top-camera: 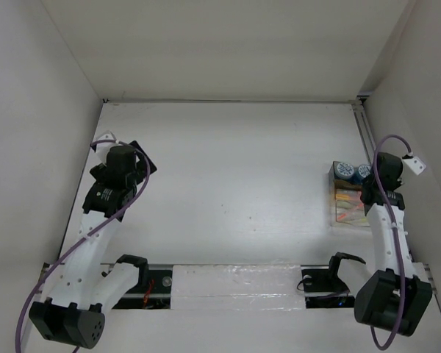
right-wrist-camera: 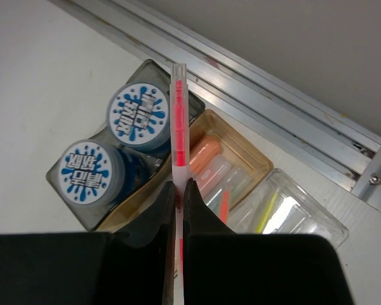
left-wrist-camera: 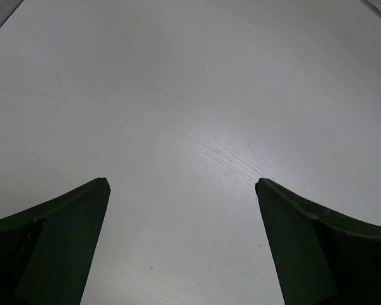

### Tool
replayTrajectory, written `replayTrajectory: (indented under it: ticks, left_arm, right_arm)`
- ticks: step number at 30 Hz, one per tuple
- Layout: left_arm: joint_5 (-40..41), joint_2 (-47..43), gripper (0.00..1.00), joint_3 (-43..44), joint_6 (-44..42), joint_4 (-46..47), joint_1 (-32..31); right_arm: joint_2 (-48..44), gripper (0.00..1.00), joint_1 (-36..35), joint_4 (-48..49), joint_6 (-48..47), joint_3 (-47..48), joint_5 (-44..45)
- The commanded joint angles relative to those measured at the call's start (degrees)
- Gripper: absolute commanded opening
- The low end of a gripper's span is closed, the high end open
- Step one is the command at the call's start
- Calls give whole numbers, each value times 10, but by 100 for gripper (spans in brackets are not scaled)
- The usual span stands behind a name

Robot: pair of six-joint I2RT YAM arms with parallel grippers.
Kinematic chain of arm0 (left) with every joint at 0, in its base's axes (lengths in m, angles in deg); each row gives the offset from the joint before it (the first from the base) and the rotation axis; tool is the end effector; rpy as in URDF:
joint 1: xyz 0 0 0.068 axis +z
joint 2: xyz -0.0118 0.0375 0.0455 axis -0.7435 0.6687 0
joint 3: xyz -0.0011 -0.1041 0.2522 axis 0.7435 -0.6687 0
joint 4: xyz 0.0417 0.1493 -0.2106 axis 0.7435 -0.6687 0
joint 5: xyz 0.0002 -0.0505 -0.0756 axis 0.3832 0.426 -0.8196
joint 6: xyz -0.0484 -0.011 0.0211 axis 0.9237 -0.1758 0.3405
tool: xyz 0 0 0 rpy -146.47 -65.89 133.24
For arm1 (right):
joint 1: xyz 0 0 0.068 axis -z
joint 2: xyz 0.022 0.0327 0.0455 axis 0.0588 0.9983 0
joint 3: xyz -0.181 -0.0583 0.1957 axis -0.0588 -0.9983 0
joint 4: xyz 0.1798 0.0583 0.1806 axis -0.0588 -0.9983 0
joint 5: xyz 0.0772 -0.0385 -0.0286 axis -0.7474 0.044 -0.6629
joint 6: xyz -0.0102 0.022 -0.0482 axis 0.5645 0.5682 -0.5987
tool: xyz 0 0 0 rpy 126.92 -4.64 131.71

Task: Sort the stationery into containers
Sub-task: Place the stationery into the container

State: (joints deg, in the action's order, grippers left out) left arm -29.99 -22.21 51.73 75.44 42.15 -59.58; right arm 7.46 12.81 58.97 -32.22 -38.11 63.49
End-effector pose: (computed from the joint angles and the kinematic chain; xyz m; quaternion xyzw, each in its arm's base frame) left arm 0.1855 -0.0234 0.3411 -0.2532 0.8110 -0.0220 0.5269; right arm 0.1957 -0.0734 0.2704 0.4325 0.7549 -0.1509 0.4693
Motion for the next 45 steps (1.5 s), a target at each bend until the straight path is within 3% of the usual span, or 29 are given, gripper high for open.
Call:
replayTrajectory:
  ticks: [1, 10, 26, 31, 45]
  left_arm:
    - [-6, 1, 100, 17, -10, 17, -2]
    - [-17, 11, 100, 11, -10, 22, -2]
    - [-33, 1, 100, 11, -21, 27, -2]
    - [-39, 1, 100, 11, -21, 27, -2]
    - [-44, -5, 100, 11, -21, 33, -2]
  right_arm:
    - [-4, 0, 15, 4, 8, -6, 26]
    - [-5, 0, 25, -2, 46, -19, 87]
    - [65, 0, 25, 56, 64, -11, 69]
    - [86, 0, 4, 71, 70, -11, 99]
    - [154, 0, -19, 63, 79, 1, 111]
